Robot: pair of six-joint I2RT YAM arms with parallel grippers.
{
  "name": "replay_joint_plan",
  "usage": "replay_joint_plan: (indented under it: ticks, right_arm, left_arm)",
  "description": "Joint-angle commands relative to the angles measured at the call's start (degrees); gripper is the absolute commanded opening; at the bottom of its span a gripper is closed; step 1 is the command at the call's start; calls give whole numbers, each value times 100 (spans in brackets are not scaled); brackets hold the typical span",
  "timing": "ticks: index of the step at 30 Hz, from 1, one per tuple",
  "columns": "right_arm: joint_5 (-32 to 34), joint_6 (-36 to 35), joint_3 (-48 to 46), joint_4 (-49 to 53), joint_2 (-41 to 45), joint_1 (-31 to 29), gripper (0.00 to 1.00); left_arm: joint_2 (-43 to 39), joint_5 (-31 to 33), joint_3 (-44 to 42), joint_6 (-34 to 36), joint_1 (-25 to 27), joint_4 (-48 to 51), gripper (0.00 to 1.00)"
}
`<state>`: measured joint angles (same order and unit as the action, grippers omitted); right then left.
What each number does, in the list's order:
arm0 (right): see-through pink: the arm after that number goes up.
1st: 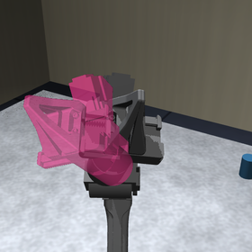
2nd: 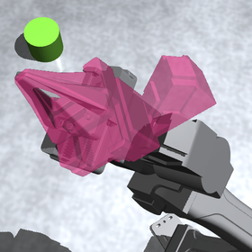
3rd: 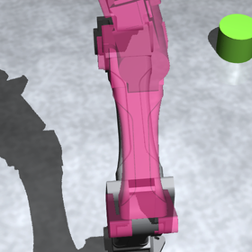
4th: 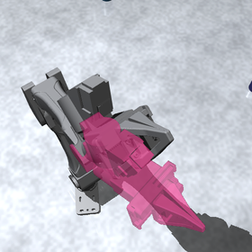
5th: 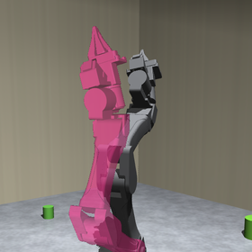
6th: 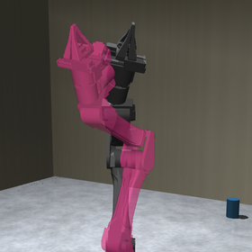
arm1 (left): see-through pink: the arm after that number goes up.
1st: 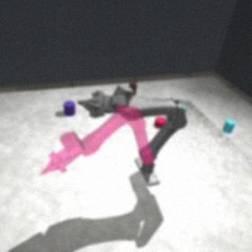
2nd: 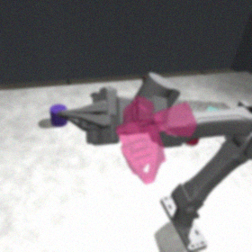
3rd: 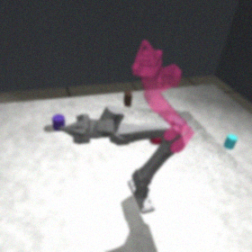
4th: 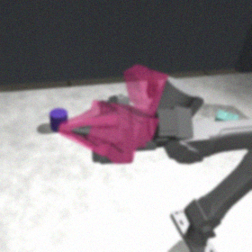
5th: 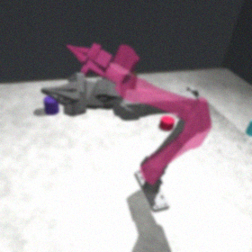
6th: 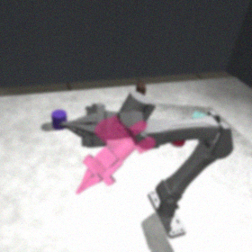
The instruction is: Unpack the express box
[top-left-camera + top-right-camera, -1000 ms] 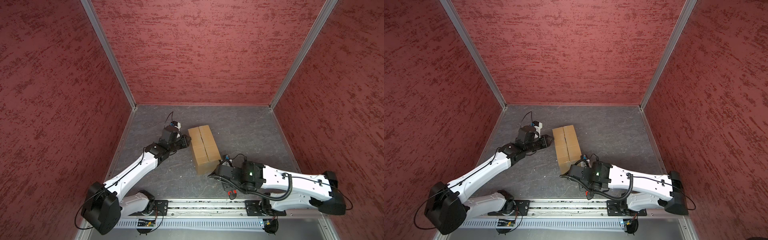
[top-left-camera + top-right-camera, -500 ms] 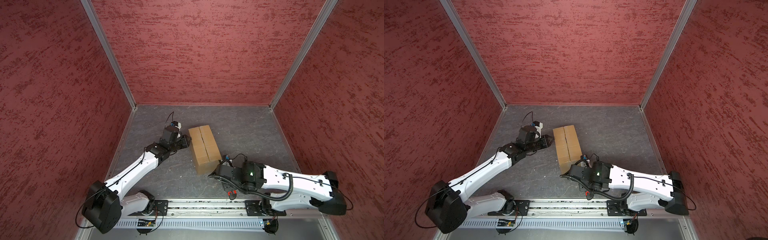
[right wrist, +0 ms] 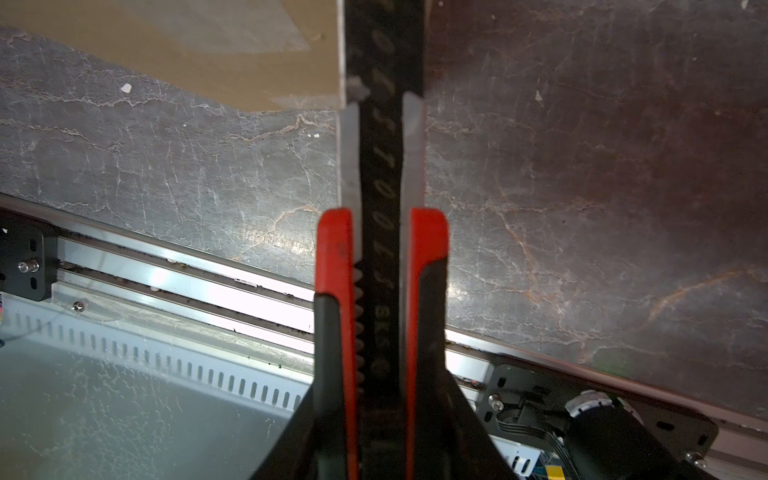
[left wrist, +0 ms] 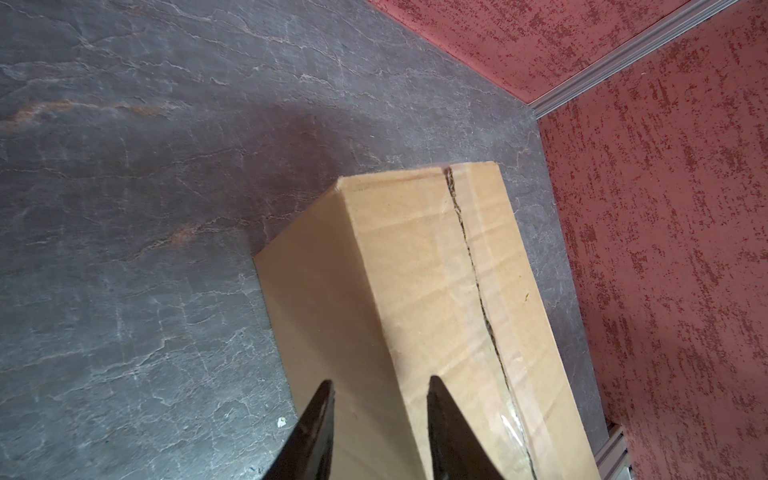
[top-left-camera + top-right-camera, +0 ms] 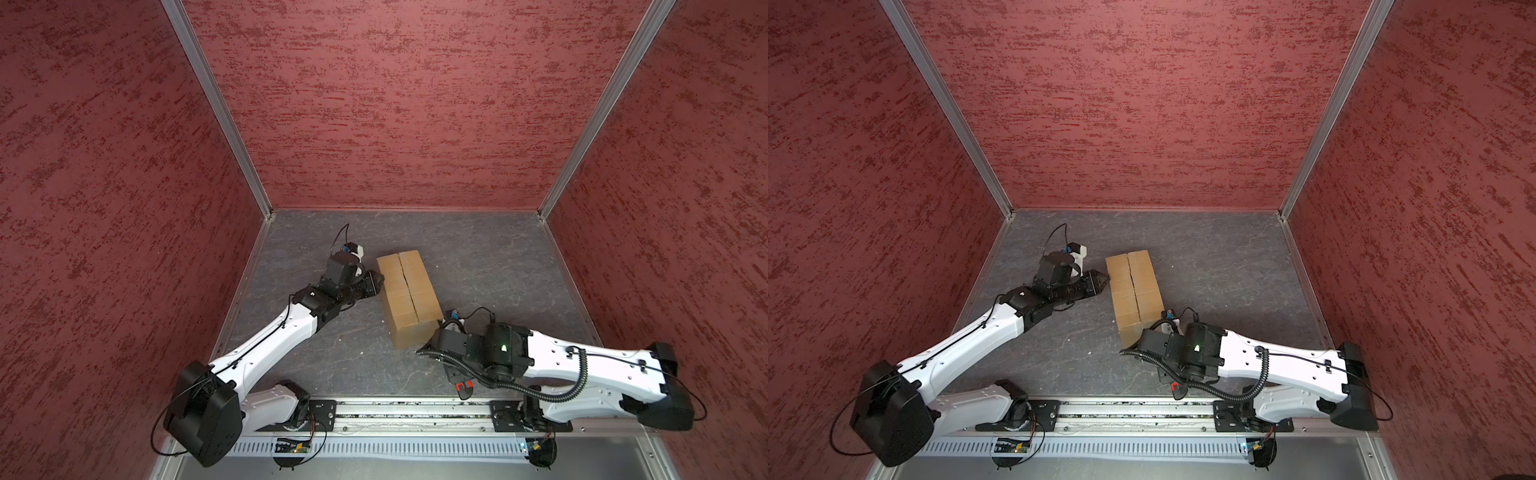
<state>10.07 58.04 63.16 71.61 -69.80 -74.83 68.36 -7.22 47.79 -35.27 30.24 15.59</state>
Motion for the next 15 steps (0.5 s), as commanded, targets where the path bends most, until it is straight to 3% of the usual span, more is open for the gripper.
replay_joint_plan:
  ticks: [1,15]
  right_arm:
    - [66,59,90,-4,7,46,5]
    - [92,-67,267,19,-143,91,5]
  left_arm:
    - [61,-16,-15,-15,35,-148,38]
    - [111,-68,-120,-106,131,-288,37]
